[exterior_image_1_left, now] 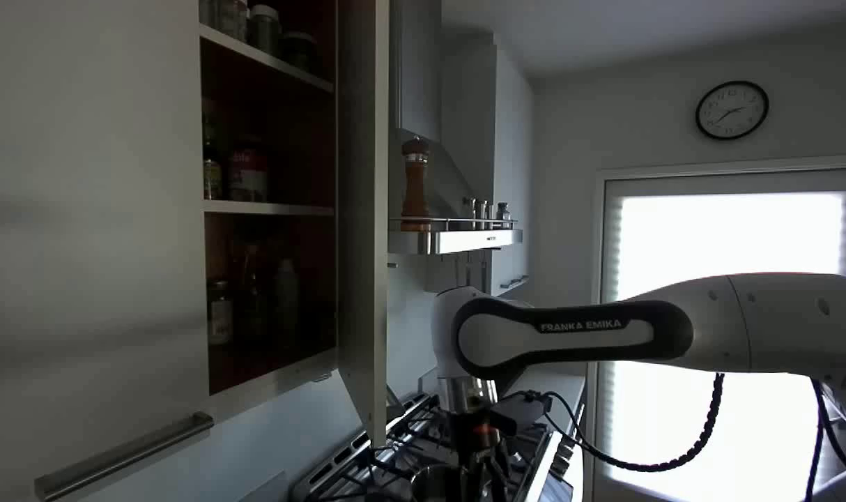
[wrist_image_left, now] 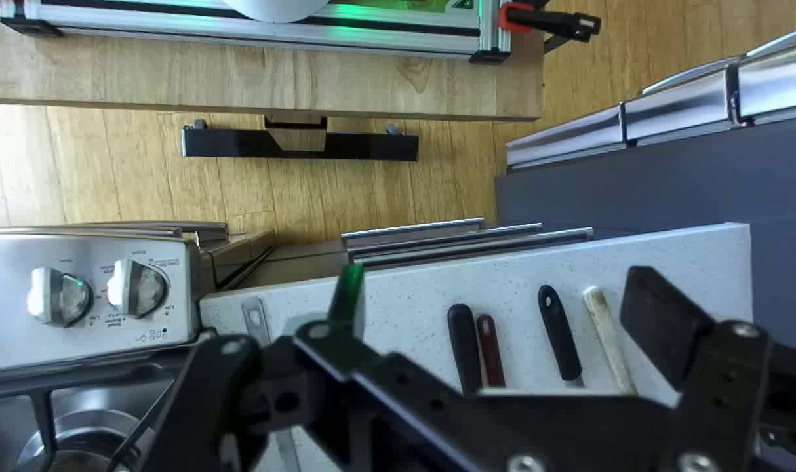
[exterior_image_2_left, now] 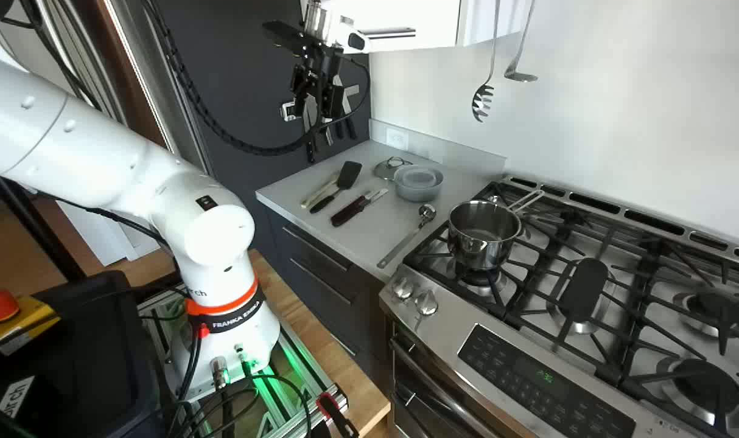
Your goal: Close the cupboard door
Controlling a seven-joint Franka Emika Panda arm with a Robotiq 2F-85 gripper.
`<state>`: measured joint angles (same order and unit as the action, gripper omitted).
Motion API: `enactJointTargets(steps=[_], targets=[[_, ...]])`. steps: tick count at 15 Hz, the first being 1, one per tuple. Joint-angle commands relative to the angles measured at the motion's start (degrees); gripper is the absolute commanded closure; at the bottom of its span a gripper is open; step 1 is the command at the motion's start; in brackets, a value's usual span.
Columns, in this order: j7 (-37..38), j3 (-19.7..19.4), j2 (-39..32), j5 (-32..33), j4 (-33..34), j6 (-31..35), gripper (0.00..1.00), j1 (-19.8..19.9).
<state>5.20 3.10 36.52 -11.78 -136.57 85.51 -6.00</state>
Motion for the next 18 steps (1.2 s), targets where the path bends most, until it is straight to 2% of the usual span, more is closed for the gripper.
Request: enactJointTargets(steps=[1, 12, 18], targets=[[-0.5, 0.8, 0.0, -0.3, 0.1, -0.2, 0.00, 1.0], [-0.5, 0.8, 0.0, -0.3, 0.1, -0.2, 0.00, 1.0], [-1.3, -2.5, 6.4, -0.1, 1.1, -1.7, 0.00, 4.0]])
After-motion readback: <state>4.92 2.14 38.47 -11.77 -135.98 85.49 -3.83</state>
